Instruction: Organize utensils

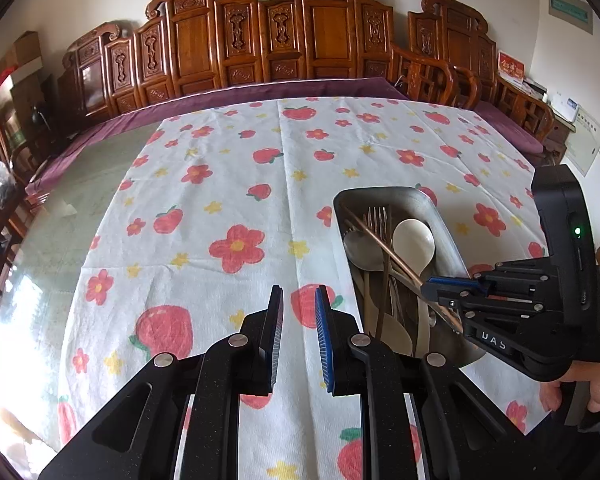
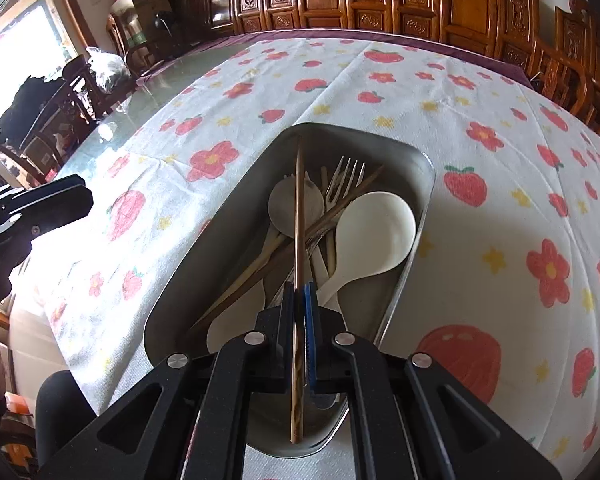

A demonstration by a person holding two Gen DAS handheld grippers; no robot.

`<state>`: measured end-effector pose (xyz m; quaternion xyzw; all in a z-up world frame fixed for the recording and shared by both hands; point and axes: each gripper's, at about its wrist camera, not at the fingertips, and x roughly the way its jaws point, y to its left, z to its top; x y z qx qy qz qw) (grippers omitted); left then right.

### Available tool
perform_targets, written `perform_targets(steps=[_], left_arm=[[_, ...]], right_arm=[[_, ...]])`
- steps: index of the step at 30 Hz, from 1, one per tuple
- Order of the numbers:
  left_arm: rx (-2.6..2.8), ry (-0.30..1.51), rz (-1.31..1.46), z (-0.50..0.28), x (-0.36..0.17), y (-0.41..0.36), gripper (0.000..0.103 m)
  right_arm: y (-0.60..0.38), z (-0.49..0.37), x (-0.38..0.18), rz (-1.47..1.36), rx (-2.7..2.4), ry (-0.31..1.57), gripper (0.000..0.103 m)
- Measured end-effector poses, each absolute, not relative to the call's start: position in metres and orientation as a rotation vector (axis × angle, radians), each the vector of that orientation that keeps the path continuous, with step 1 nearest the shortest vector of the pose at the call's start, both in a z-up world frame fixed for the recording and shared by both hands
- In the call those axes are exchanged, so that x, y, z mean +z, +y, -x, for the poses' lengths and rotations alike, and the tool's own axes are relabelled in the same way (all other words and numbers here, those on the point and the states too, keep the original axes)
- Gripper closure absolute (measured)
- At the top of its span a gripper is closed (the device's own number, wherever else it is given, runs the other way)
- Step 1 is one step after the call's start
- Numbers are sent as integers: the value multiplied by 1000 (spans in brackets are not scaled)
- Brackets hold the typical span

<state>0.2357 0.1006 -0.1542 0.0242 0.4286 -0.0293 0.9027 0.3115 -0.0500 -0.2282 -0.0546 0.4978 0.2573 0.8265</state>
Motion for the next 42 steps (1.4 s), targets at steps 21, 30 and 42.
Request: perform_targets(steps=[21, 30, 42], left_arm=[[-56, 824, -6, -207, -129, 69, 33], [-58, 786, 9, -183, -116, 31, 8], [-39, 680, 3, -142, -74, -1, 8]], right_arm=[[-129, -236, -161, 64, 542, 825, 79], [-191, -199, -133, -4, 402, 764, 17], [-232, -156, -98, -17, 292, 656, 2]])
